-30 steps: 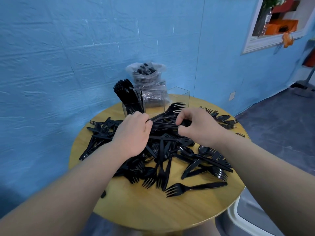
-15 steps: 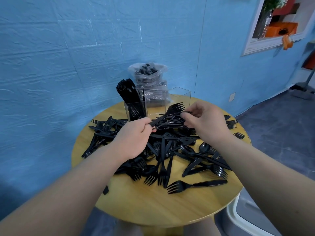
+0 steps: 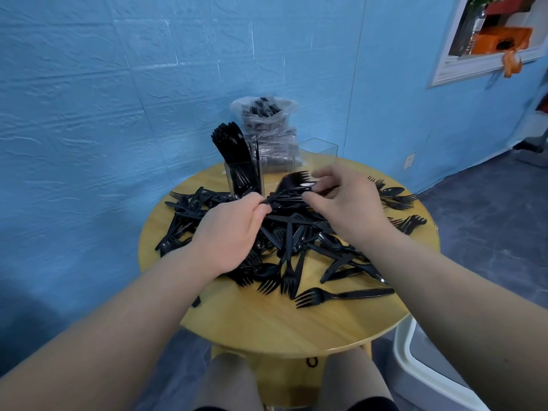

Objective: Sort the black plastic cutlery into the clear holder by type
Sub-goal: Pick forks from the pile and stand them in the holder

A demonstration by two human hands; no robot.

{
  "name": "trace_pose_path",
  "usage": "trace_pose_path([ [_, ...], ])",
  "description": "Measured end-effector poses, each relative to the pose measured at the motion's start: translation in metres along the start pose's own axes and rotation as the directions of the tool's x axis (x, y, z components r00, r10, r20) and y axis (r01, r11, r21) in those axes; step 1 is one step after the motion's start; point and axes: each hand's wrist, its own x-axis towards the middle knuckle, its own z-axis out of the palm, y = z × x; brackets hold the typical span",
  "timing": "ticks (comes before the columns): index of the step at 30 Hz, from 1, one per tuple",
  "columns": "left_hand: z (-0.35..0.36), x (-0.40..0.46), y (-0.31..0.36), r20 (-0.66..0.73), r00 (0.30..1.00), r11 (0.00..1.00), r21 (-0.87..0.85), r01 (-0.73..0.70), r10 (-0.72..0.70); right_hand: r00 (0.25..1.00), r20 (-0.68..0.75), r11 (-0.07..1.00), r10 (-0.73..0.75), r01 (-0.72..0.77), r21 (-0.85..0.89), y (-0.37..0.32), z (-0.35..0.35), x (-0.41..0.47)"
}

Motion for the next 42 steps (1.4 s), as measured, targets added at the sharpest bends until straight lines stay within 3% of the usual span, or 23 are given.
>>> trace_pose_path([
  [5, 0.0, -0.047, -0.018, -0.164, 0.981, 0.995, -0.018, 0.102, -0.104, 0.929, 0.369, 0.955, 0.004, 0.105, -0.276, -0.003, 0.011, -0.037],
  [8, 0.007, -0.077, -0.035, -0.243, 0.948, 0.978, -0.087, 0.187, -0.203, 0.869, 0.494, 0.929, -0.04, 0.214, -0.301, -0.008, 0.017, -0.057],
  [12, 0.017, -0.109, -0.052, -0.217, 0.924, 0.948, -0.109, 0.298, -0.315, 0.79, 0.6, 0.828, -0.122, 0.415, -0.377, -0.008, 0.027, -0.073],
  [18, 0.024, -0.122, -0.047, -0.155, 0.941, 0.952, -0.101, 0.288, -0.301, 0.811, 0.555, 0.762, -0.185, 0.475, -0.44, -0.005, 0.031, -0.083],
  [23, 0.028, -0.113, -0.033, -0.143, 0.957, 0.966, -0.081, 0.244, -0.254, 0.882, 0.408, 0.823, -0.237, 0.405, -0.398, -0.01, 0.034, -0.086],
  [27, 0.035, -0.109, -0.028, -0.097, 0.956, 0.961, -0.049, 0.273, -0.276, 0.868, 0.429, 0.839, -0.249, 0.415, -0.352, -0.015, 0.048, -0.09],
  [32, 0.034, -0.109, -0.031, -0.09, 0.956, 0.959, -0.077, 0.274, -0.28, 0.868, 0.458, 0.796, -0.192, 0.411, -0.444, -0.013, 0.059, -0.094],
  [42, 0.037, -0.109, -0.035, -0.085, 0.963, 0.966, -0.06, 0.25, -0.255, 0.851, 0.316, 0.704, -0.42, 0.525, -0.479, 0.002, 0.071, -0.093],
])
